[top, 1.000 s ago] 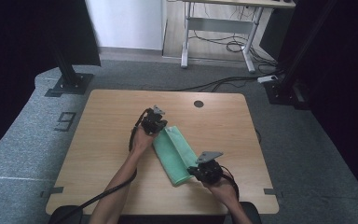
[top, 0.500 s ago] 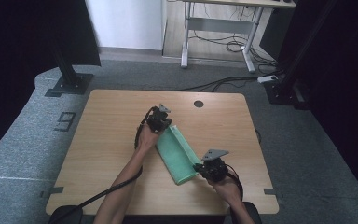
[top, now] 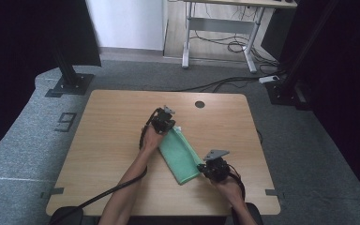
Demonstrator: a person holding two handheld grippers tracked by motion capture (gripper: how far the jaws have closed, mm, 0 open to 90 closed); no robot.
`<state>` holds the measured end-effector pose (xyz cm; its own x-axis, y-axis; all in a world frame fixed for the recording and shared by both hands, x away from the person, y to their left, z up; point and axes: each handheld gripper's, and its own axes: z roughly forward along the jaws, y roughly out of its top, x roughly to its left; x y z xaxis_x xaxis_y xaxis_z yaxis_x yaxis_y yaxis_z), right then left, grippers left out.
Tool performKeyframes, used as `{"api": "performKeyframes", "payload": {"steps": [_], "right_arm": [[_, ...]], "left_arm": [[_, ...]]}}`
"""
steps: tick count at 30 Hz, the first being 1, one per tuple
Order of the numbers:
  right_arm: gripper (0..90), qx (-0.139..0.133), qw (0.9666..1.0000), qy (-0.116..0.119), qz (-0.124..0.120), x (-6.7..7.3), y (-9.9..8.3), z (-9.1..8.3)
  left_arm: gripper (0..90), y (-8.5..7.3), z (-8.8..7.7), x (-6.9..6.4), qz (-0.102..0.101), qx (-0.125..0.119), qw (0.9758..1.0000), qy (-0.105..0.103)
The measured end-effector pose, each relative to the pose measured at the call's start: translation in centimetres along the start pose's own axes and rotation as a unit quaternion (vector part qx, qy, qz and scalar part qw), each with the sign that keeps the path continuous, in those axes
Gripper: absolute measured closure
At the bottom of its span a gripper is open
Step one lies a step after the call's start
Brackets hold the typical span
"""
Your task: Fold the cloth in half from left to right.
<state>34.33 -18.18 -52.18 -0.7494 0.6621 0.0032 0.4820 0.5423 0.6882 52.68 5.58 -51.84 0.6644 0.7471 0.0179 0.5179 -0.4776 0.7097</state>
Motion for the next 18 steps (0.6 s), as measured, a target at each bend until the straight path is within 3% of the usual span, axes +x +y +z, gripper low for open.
{"api": "performKeyframes", "payload": {"steps": [3,7,11,15,18], "right_arm": [[84.1,-0.001,1.0,-0.002,0.004,-0.3,-0.1,-0.1],[71.5,-0.006,0.9998,-0.012,0.015,-0.7,-0.3,-0.3],[61.8,-0.014,0.9993,-0.021,0.026,-1.2,-0.4,-0.7],[54.9,-0.021,0.9987,-0.032,0.034,-1.7,-0.5,-1.1],[49.4,-0.023,0.9983,-0.037,0.038,-2.1,-0.5,-1.3]], "left_arm": [[76.7,0.0,0.2,0.0,-0.004,-0.004,1.0,0.001],[53.9,0.1,0.0,0.0,-0.002,-0.015,0.9998,0.012],[39.2,0.3,-0.5,-0.2,0.018,-0.02,0.9992,0.029],[27.4,0.5,-1.3,-0.1,0.019,-0.023,0.9988,0.038],[24.2,0.3,-2.0,0.0,0.016,-0.024,0.9989,0.037]]}}
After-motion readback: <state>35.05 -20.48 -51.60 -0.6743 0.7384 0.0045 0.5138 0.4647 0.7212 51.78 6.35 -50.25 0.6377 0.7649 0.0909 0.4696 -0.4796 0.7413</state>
